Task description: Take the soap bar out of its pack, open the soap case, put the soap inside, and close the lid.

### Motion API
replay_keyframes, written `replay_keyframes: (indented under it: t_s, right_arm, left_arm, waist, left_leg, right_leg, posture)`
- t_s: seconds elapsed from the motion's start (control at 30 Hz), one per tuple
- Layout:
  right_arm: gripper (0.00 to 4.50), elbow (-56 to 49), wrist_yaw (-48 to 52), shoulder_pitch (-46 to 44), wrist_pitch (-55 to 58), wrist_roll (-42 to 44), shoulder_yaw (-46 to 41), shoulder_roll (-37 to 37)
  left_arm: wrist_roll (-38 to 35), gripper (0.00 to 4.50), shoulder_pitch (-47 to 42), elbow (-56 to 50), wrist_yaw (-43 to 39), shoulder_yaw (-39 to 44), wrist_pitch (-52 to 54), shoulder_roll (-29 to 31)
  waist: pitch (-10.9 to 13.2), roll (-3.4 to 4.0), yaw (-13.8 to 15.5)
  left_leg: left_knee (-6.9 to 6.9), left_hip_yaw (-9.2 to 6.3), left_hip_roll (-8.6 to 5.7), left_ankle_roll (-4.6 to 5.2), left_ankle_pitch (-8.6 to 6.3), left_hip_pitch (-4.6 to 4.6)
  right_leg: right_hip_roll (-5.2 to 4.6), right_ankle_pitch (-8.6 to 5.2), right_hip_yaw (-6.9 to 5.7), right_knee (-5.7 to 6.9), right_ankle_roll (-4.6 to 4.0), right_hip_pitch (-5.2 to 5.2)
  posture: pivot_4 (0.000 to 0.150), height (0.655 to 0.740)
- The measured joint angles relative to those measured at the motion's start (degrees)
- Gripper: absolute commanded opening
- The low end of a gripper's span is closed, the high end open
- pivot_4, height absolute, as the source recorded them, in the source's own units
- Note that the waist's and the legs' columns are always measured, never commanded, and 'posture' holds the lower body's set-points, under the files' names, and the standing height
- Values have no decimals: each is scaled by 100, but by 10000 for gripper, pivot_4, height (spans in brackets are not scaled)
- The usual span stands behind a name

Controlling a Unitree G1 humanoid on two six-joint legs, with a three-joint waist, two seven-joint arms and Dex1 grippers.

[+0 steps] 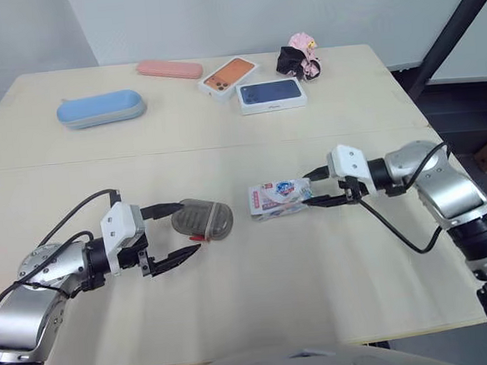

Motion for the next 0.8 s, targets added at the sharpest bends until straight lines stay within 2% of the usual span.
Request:
replay_keyframes:
  t_s: [0.4,0.8]
  right_arm:
    - [23695,46,520,-315,14,-76,90,-307]
    - [23695,1106,830,-465,-527,-125,-119,-727]
  left_arm:
    - [119,45000,-52,37,-37,-49,-11,1]
    - [170,45000,-156,171,-122,-49,-11,1]
  waist:
    - [0,0,7]
    - [0,0,14]
  left_leg:
    - [7,0,1,0,0,-4]
    - [16,-1,2,2,0,-9]
  right_leg:
    - [1,0,1,5,0,0]
    - [2,1,1,8,-2,0]
  posture:
    - [1500,7400]
    - [1500,7400]
